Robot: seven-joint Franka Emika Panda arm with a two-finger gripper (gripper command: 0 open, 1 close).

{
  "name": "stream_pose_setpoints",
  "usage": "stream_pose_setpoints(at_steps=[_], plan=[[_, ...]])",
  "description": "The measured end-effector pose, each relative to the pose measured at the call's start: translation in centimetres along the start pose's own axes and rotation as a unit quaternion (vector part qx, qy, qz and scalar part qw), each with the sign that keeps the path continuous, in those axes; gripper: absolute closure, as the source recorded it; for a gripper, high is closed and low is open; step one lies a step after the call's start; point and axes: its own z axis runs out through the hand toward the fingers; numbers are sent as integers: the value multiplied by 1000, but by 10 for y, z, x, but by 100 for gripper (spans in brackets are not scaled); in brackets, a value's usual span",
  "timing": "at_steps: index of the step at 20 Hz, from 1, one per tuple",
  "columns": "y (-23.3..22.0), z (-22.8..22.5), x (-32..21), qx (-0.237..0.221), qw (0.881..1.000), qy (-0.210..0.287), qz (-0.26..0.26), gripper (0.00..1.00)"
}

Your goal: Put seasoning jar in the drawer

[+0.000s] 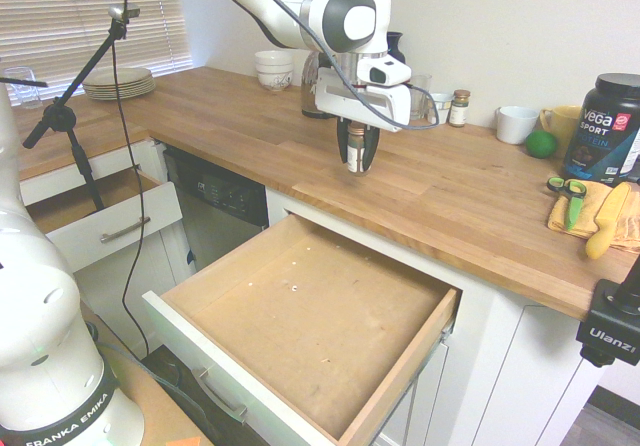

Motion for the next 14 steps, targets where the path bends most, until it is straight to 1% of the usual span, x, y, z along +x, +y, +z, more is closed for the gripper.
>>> stream_pose_setpoints(at_steps=[4,8,11,14], plan=[[41,24,-37,-4,1000,-3,-3,100],[79,59,-73,-4,1000,-7,-11,100],[95,78,-84,1,1000,-4,-19,100],[102,96,-87,7,1000,1,-25,100]])
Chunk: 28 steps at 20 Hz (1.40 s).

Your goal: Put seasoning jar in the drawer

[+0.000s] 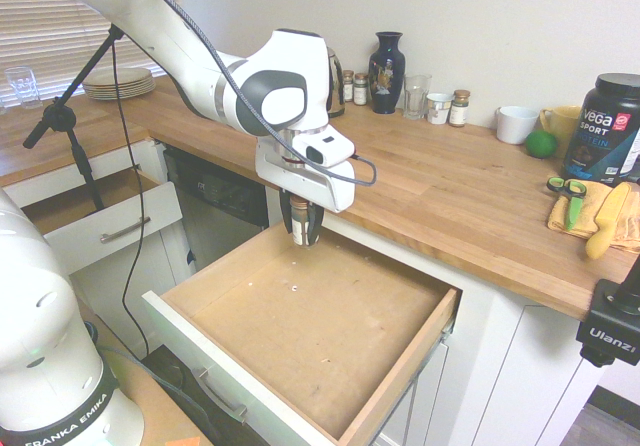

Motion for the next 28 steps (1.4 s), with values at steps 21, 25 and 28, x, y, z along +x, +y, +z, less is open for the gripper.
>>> stream_pose_setpoints(at_steps=[21,25,28], plan=[[-19,151,24,-35,999,-13,-15,0],[-20,151,23,-33,999,-15,-8,0],[-19,151,23,-32,999,-15,-4,0]])
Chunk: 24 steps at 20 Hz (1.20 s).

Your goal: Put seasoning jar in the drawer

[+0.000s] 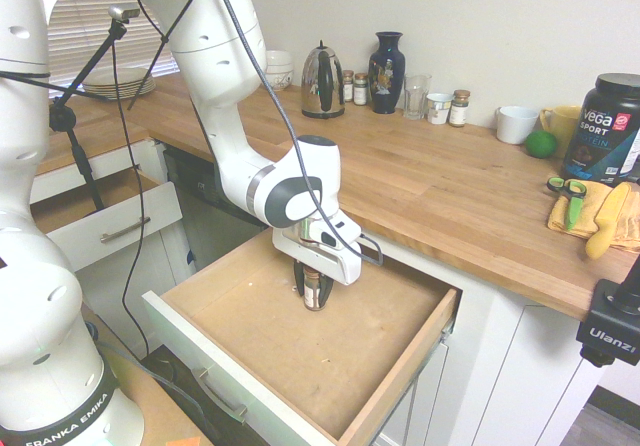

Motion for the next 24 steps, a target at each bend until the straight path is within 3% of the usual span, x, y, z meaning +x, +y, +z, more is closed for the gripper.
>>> stream_pose_setpoints(at_steps=[18,24], plan=[[-3,-5,-13,2,1000,6,9,0],[9,-36,-24,20,999,19,18,0]])
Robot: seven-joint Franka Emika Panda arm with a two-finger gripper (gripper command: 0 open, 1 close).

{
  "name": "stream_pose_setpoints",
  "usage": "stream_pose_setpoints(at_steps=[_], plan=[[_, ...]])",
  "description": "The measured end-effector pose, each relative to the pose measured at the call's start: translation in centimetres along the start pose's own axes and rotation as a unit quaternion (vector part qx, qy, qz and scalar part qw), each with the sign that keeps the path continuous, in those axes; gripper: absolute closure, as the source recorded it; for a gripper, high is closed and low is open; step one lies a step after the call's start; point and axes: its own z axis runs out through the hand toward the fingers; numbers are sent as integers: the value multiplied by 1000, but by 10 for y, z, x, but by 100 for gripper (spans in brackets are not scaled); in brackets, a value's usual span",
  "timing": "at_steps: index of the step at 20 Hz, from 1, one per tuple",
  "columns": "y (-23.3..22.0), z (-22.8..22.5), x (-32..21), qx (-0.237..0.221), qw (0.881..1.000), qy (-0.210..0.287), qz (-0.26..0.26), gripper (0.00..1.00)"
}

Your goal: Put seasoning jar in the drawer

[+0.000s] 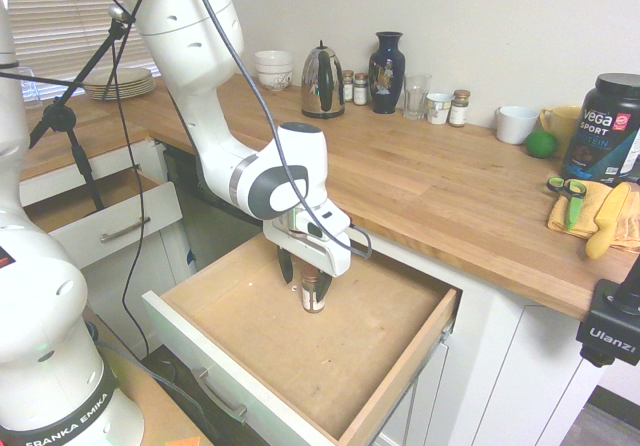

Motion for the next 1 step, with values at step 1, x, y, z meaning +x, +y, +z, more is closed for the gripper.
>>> stream_pose_setpoints(at_steps=[1], plan=[[2,-8,-2,3,1000,1,3,0]])
